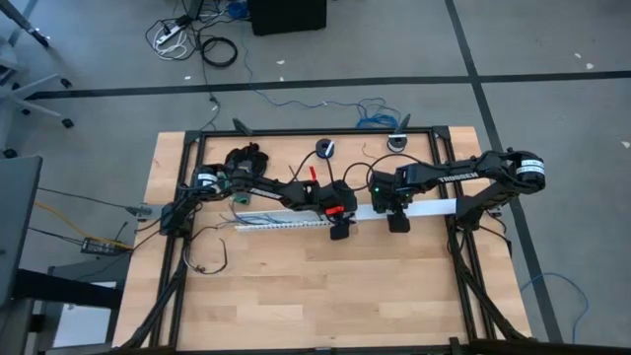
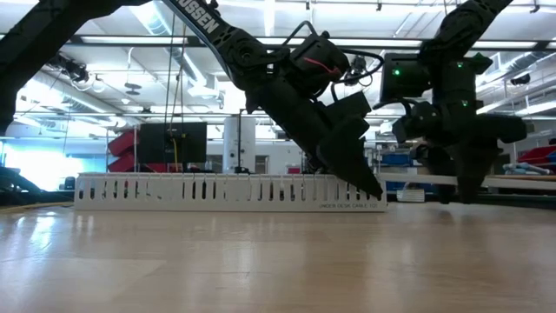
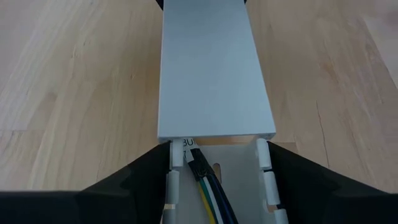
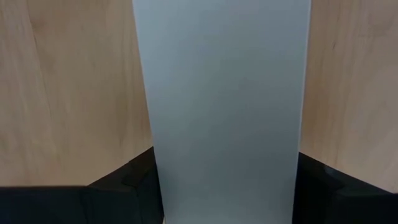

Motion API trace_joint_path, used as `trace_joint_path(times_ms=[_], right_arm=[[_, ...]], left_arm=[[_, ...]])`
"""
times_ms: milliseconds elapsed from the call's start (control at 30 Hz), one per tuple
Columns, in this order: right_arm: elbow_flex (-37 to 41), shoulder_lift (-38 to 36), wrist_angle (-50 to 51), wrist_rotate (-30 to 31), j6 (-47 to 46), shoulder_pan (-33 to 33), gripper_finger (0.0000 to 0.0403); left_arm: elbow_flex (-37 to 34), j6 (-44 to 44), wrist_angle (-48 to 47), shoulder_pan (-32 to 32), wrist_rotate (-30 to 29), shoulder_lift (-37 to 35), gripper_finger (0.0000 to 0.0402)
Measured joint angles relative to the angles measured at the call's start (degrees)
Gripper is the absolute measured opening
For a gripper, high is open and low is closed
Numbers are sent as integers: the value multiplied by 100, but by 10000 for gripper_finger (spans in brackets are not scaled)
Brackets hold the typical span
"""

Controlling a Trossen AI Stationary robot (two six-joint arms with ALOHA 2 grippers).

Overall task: Ziptie cables
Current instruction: Close the white cable duct

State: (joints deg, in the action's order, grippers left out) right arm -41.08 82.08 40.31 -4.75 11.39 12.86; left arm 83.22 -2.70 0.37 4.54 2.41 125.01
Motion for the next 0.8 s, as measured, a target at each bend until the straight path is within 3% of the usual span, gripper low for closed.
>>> trace_joint_path(times_ms=[367, 800], right_arm=[[0, 74, -74, -70, -49, 0, 233], [-7, 208, -19, -96, -113, 0, 235]], left_arm=[[-9, -40, 113, 0, -56, 9, 238], [0, -179, 72, 2, -65, 0, 284]])
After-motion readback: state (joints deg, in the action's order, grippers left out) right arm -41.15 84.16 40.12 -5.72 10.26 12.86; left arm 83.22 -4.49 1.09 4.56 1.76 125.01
